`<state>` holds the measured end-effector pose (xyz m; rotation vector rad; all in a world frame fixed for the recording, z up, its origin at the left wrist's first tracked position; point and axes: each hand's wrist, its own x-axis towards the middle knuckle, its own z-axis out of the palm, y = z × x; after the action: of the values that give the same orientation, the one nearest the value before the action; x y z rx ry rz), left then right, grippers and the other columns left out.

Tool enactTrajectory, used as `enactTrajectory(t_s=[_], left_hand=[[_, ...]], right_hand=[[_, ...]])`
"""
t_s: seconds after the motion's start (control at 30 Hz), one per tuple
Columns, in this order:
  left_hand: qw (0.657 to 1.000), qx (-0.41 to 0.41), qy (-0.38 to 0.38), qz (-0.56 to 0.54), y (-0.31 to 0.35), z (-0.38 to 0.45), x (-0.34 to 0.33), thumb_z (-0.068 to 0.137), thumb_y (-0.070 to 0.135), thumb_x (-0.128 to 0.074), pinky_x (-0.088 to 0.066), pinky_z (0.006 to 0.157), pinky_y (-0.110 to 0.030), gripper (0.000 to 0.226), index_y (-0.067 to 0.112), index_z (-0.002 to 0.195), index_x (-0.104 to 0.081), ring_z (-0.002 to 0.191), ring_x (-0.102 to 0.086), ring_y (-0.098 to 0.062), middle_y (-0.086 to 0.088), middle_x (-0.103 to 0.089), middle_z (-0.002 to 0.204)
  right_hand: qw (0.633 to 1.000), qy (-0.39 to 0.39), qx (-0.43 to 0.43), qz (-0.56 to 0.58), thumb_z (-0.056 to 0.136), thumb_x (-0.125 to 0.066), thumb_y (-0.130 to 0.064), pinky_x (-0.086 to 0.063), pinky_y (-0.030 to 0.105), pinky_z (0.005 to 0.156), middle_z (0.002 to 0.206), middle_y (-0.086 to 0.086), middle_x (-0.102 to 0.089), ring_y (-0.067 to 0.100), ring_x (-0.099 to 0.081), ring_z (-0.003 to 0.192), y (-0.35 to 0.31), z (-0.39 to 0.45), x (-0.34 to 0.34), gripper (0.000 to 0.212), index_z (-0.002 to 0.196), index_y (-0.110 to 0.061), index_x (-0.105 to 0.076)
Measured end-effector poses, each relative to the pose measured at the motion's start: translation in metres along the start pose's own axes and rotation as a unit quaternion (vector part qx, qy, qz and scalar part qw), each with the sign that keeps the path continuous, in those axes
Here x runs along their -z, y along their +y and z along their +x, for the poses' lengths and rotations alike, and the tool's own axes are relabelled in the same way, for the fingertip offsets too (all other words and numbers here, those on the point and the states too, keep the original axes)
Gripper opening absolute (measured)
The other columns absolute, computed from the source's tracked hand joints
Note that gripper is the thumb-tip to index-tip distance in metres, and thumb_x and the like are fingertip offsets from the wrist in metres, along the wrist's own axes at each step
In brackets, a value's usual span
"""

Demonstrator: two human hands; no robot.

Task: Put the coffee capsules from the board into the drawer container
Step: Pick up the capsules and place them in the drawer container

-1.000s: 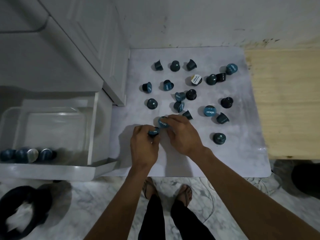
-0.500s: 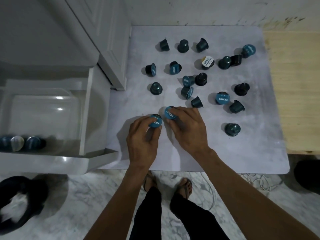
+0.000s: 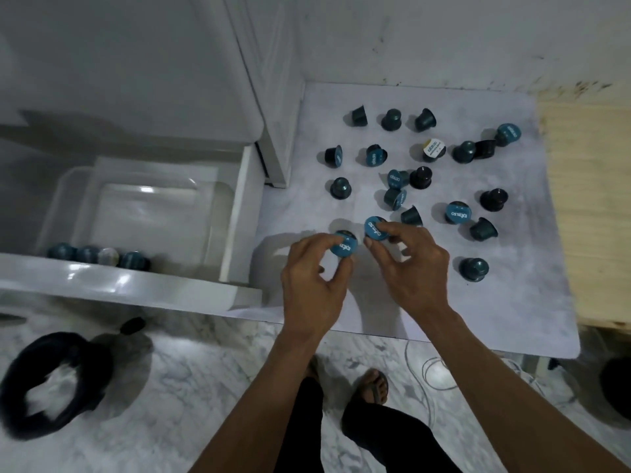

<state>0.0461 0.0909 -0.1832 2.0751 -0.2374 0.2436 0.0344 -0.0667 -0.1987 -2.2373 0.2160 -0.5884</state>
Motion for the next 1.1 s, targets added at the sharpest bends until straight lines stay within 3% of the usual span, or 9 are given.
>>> enactTrajectory(t_s=[0.17,0.33,0.5,0.57,0.7,0.77,0.9,1.0,1.1], left_hand=[[0.999,-0.030,0.015,-0.024,0.053,0.010,0.050,0.080,0.012,-0.075,-0.043,0.064,-0.008,0.027,0.013,0.106,-0.068,0.084,-0.059,-0.011,0.006,-0.066,0.106],[0.997,-0.052,0.054,-0.009,0.073,0.038,0.113,0.077,0.012,-0.080,-0.048,0.064,-0.013,0.029,0.015,0.105,-0.070,0.081,-0.063,-0.008,0.005,-0.068,0.105],[0.998,-0.032,0.048,0.024,0.041,0.071,0.193,0.079,0.018,-0.080,-0.056,0.062,-0.025,0.029,0.020,0.105,-0.068,0.083,-0.066,-0.010,0.003,-0.070,0.104],[0.999,0.006,0.022,0.035,0.020,0.084,0.225,0.078,0.021,-0.080,-0.056,0.063,-0.028,0.026,0.022,0.102,-0.069,0.083,-0.066,-0.010,0.005,-0.070,0.101],[0.990,0.070,-0.061,0.103,-0.031,0.115,0.279,0.076,0.024,-0.081,-0.054,0.062,-0.025,0.022,0.023,0.095,-0.070,0.067,-0.062,-0.008,0.015,-0.066,0.090],[0.986,0.070,-0.099,0.113,-0.056,0.129,0.294,0.075,0.021,-0.081,-0.051,0.066,-0.023,0.021,0.022,0.093,-0.071,0.074,-0.061,-0.004,0.015,-0.066,0.087],[0.970,0.041,-0.195,0.141,-0.086,0.147,0.300,0.073,0.019,-0.082,-0.040,0.067,-0.006,0.019,0.020,0.090,-0.072,0.077,-0.061,-0.006,0.013,-0.067,0.085],[0.952,0.054,-0.266,0.143,-0.103,0.155,0.292,0.073,0.016,-0.082,-0.042,0.067,-0.010,0.018,0.019,0.088,-0.072,0.076,-0.061,-0.008,0.008,-0.070,0.085],[0.934,0.072,-0.319,0.148,-0.119,0.161,0.281,0.073,0.014,-0.082,-0.046,0.068,-0.017,0.018,0.017,0.088,-0.071,0.076,-0.061,-0.011,0.002,-0.070,0.088]], right_hand=[[0.999,0.017,-0.021,0.043,0.081,-0.078,-0.026,-0.050,0.025,0.063,0.097,-0.005,-0.071,0.010,-0.061,0.077,-0.051,0.022,0.033,0.025,0.104,-0.018,-0.072],[0.995,0.001,-0.051,0.087,0.081,-0.078,-0.029,-0.052,0.028,0.068,0.095,-0.005,-0.072,0.009,-0.063,0.079,-0.110,0.043,0.039,0.025,0.103,-0.021,-0.073],[0.992,-0.055,-0.030,0.109,0.081,-0.078,-0.028,-0.050,0.021,0.064,0.094,-0.008,-0.072,0.008,-0.064,0.080,-0.176,0.054,0.011,0.025,0.104,-0.022,-0.072],[0.990,-0.083,-0.022,0.113,0.081,-0.078,-0.028,-0.050,0.019,0.063,0.095,-0.011,-0.072,0.008,-0.064,0.078,-0.199,0.055,-0.012,0.024,0.103,-0.021,-0.073],[0.985,-0.130,-0.026,0.108,0.077,-0.080,-0.024,-0.042,0.008,0.061,0.093,-0.013,-0.072,0.009,-0.063,0.072,-0.234,0.049,-0.063,0.023,0.099,-0.019,-0.074],[0.983,-0.157,-0.029,0.091,0.076,-0.081,-0.022,-0.043,0.007,0.064,0.088,-0.016,-0.069,0.008,-0.061,0.070,-0.246,0.045,-0.089,0.022,0.096,-0.017,-0.075],[0.969,-0.241,-0.051,0.019,0.076,-0.080,-0.023,-0.048,0.016,0.064,0.091,-0.015,-0.071,0.005,-0.057,0.060,-0.250,0.036,-0.137,0.020,0.094,-0.021,-0.073],[0.947,-0.310,-0.069,-0.044,0.079,-0.077,-0.025,-0.050,0.022,0.071,0.102,-0.007,-0.072,-0.003,-0.051,0.060,-0.245,0.036,-0.157,0.020,0.099,-0.021,-0.072],[0.925,-0.353,-0.070,-0.118,0.080,-0.075,-0.029,-0.056,0.031,0.077,0.103,-0.002,-0.072,0.012,-0.065,0.079,-0.240,0.040,-0.168,0.023,0.102,-0.022,-0.070]])
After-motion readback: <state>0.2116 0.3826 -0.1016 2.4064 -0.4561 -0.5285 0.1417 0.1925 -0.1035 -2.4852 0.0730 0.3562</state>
